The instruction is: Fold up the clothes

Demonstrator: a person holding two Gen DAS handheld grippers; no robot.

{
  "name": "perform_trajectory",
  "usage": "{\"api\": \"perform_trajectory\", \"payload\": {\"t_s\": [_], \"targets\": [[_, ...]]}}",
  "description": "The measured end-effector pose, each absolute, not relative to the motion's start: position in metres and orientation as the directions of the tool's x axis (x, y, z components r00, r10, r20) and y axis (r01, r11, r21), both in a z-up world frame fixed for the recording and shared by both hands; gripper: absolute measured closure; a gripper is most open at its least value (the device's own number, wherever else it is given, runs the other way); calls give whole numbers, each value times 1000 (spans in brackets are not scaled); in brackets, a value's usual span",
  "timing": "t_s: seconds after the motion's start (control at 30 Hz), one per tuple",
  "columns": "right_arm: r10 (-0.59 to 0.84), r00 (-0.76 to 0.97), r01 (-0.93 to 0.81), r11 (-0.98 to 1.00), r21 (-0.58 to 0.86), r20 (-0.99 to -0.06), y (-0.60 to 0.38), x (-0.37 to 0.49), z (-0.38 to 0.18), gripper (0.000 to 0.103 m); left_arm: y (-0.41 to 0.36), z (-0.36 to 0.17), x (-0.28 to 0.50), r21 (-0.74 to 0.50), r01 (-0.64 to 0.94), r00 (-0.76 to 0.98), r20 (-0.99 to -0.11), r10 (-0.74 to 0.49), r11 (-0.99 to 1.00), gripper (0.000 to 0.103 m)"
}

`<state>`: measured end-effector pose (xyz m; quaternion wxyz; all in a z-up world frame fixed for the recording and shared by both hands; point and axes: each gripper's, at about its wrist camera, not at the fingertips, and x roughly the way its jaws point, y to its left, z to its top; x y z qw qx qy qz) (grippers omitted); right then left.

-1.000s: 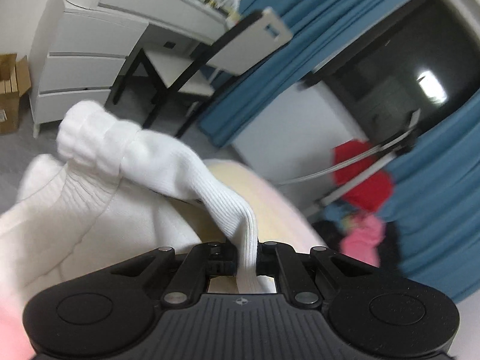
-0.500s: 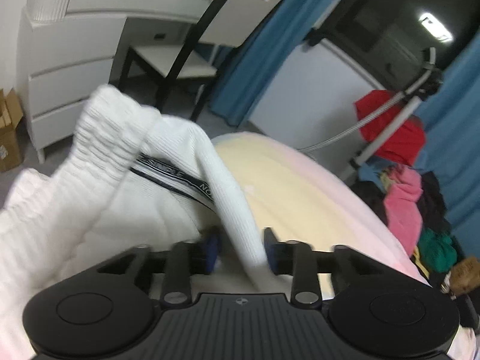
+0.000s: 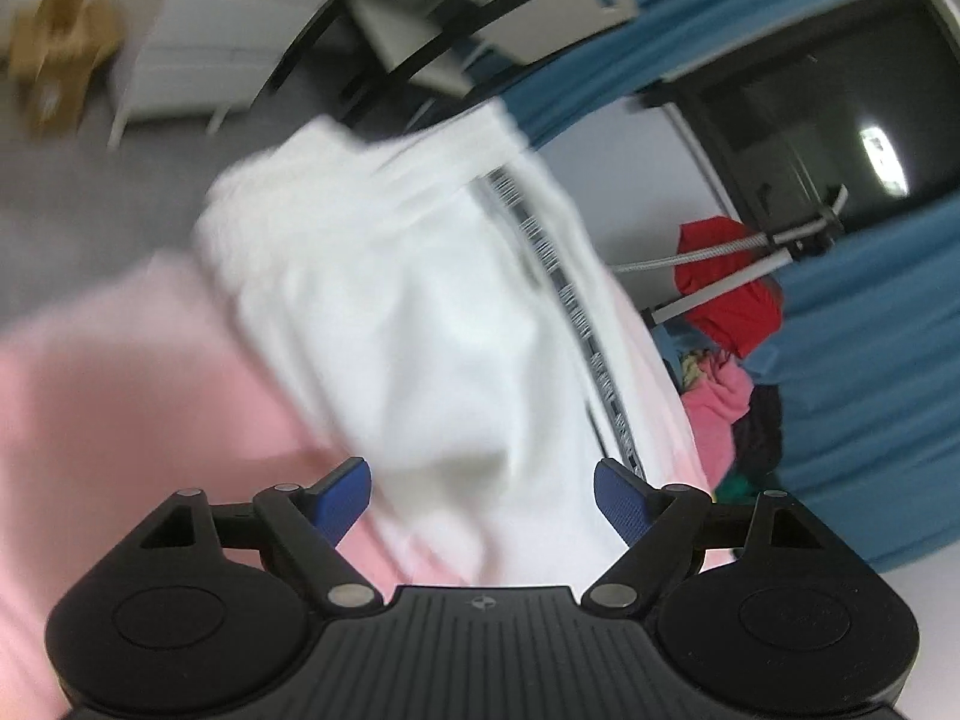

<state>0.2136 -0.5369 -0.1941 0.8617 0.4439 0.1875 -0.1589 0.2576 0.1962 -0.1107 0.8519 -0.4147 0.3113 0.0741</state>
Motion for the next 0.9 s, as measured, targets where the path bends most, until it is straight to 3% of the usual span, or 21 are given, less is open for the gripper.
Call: {"api": "perform_trajectory", "payload": {"t_s": [0.2,0.37,0.4,0.47,0.5,0.53,0.57,0.63,0.73,0.9], "targets": [[41,862,424,488,762,-506,-526,221,-232,43,207,-143,251,-700,-430,795,-593,-128,570,22],[-43,880,426,511,747,-473,-533,253,-239,43,217,-156,249,-726,-459,805,-584,-106,513,22],[-63,883,428,512,745,-464,-536,260,-239,44,220,-154,249,-730,-463,809,-580,-97,503,26],[-98,887,433,517,739,-451,-540,270,-234,50,224,-151,250,-738,-469,817,-571,-77,485,46],[-114,888,435,520,735,-445,-542,275,-231,58,226,-149,250,-742,-473,821,-566,-67,475,56],[-129,888,438,528,727,-441,-542,279,-228,70,228,-148,251,-746,-476,825,-562,-57,466,58],[-143,886,443,544,713,-442,-539,282,-223,75,230,-146,251,-750,-479,829,-557,-47,456,62],[-169,883,451,567,689,-439,-534,285,-214,82,235,-143,252,-758,-484,836,-549,-27,437,85],[-180,887,448,549,706,-424,-534,278,-204,84,241,-138,253,-770,-490,845,-535,4,409,93],[-167,888,445,544,711,-428,-535,254,-186,85,234,-102,232,-753,-448,868,-496,33,482,94]]}}
